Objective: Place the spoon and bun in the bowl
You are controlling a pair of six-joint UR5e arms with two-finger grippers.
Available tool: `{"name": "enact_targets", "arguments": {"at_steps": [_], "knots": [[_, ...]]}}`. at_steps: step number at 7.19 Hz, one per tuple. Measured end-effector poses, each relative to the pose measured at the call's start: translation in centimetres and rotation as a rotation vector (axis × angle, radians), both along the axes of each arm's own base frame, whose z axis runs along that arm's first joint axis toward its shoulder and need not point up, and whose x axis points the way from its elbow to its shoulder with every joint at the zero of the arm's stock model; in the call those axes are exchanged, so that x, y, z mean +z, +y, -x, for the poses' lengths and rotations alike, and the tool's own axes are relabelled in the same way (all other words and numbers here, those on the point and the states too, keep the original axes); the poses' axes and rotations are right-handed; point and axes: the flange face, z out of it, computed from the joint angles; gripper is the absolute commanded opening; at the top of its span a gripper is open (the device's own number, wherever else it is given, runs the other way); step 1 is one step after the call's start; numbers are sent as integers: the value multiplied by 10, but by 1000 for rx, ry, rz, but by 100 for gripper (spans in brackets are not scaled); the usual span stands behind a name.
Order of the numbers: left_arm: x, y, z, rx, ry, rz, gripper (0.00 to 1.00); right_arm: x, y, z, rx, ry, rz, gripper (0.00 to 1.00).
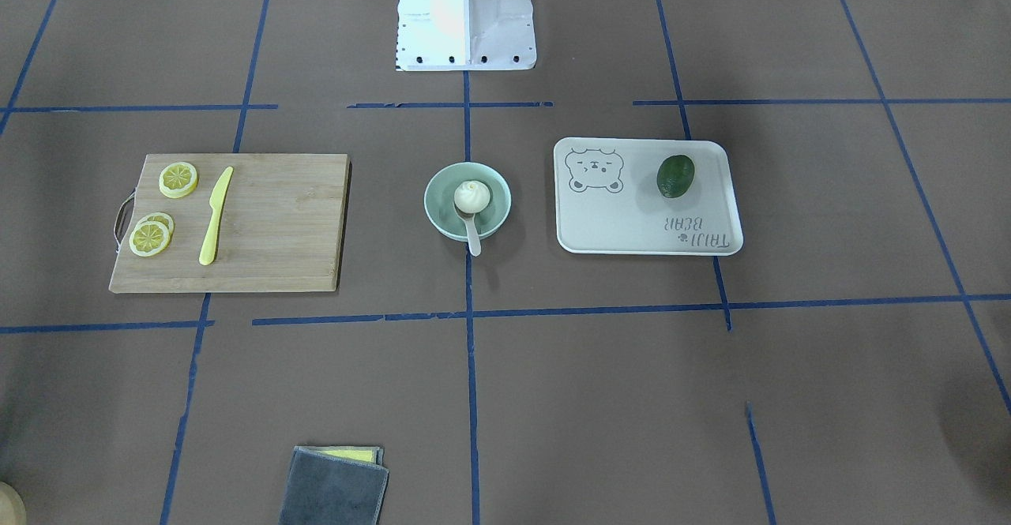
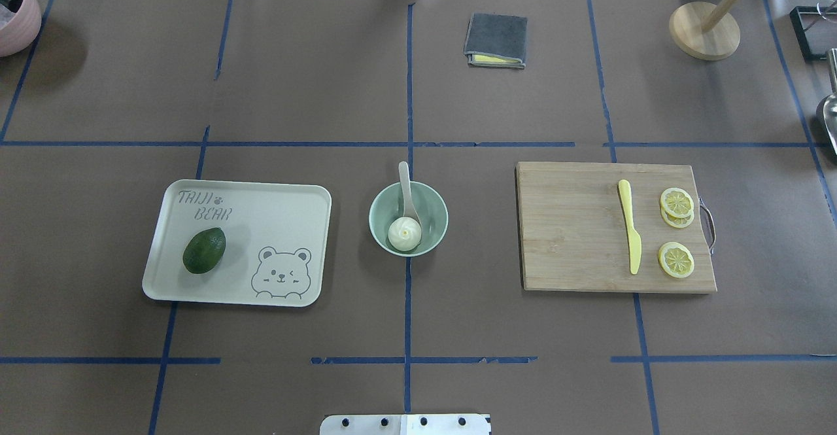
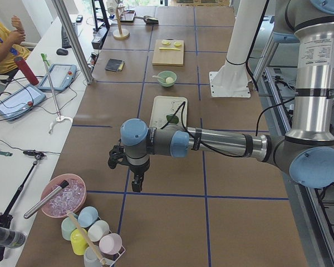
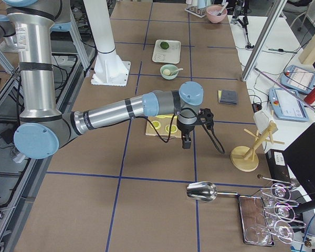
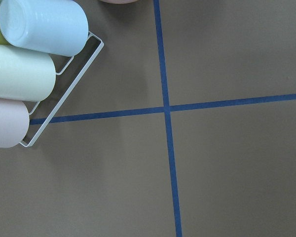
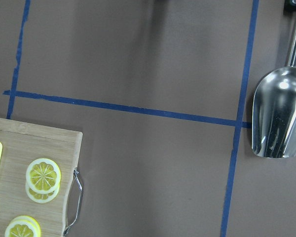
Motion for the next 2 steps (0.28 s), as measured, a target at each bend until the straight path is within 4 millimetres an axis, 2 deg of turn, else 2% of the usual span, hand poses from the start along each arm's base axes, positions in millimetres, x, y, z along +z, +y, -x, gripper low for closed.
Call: {"name": "enact_targets", "arguments": {"at_steps": [2], "knots": [[-2, -1, -4, 5, 1, -11, 100, 24, 11, -3, -41, 8, -1, 100]]}}
